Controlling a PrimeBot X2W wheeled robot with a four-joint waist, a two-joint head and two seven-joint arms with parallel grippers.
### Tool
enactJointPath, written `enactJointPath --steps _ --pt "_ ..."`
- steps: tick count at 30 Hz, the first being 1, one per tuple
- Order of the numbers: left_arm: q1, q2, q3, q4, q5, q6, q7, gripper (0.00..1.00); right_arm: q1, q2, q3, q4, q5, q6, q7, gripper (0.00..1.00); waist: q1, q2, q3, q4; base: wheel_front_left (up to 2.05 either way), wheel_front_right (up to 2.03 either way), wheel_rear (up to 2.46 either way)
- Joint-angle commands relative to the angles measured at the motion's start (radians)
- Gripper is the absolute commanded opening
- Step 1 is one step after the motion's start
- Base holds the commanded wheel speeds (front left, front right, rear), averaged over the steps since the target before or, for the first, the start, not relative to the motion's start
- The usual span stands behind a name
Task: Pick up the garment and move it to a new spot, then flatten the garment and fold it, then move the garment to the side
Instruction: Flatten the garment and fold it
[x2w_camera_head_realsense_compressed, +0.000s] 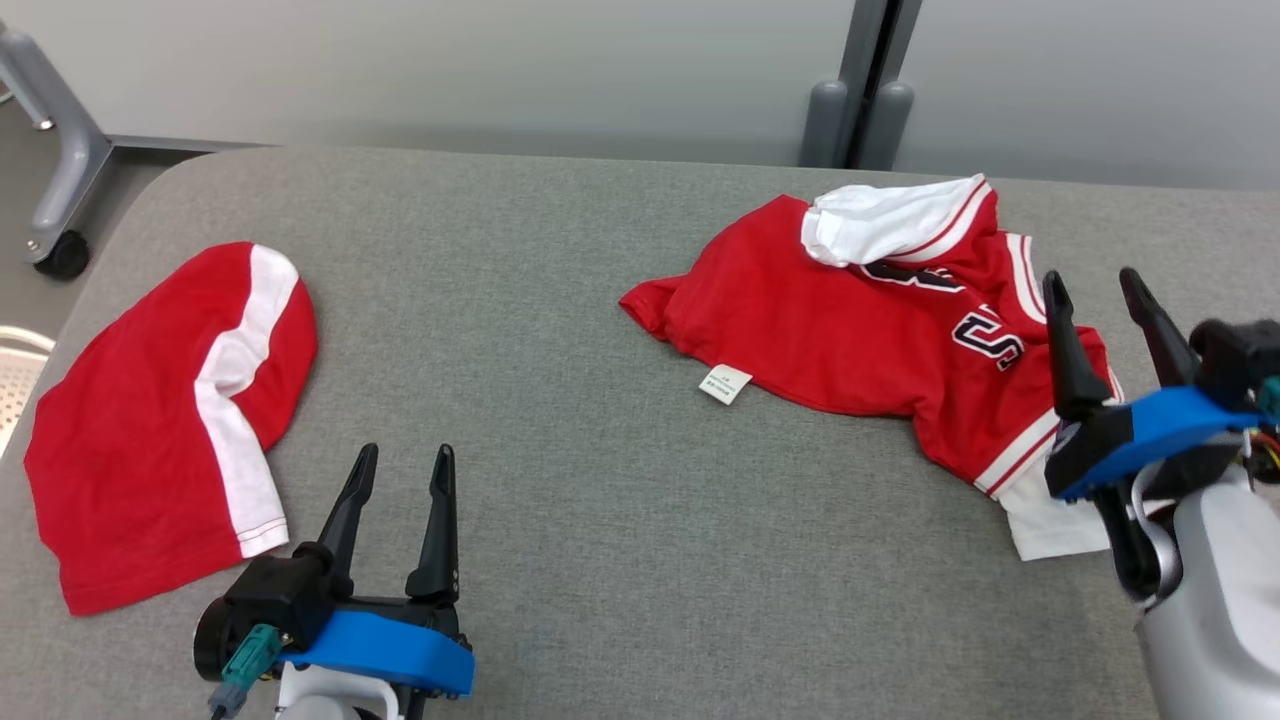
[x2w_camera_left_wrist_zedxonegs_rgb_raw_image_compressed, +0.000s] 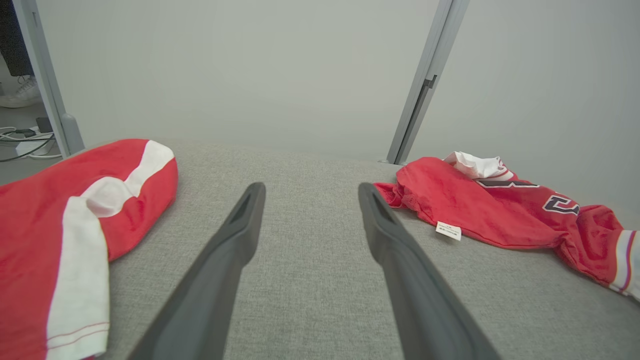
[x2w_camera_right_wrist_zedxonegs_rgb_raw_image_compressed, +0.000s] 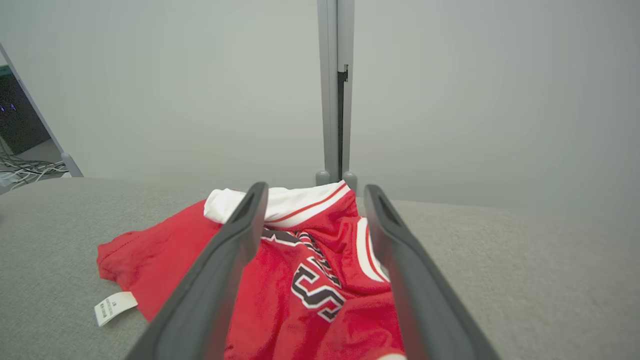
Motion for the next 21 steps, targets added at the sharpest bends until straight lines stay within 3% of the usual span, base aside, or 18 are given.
enactJointPath --steps 1,11,21 --pt "0.013 0.010 0.007 0.000 -0.003 0.008 -0.003 1.00 0.091 0.025 -0.030 -0.078 -0.018 0.000 -0.017 1.00 0.0002 0.0002 -0.027 -0.032 0.00 0.00 0.00" --pt "0.047 0.022 0.031 -0.008 -0.012 0.020 -0.003 1.00 0.377 0.136 -0.122 -0.394 -0.078 0.000 0.040 1.00 0.0002 0.0002 -0.067 -0.083 0.00 0.00 0.00" --pt "0.057 0.027 0.030 -0.004 -0.016 0.027 -0.001 1.00 0.550 0.163 -0.122 -0.581 -0.103 0.000 0.132 1.00 0.0002 0.0002 -0.079 -0.115 0.00 0.00 0.00"
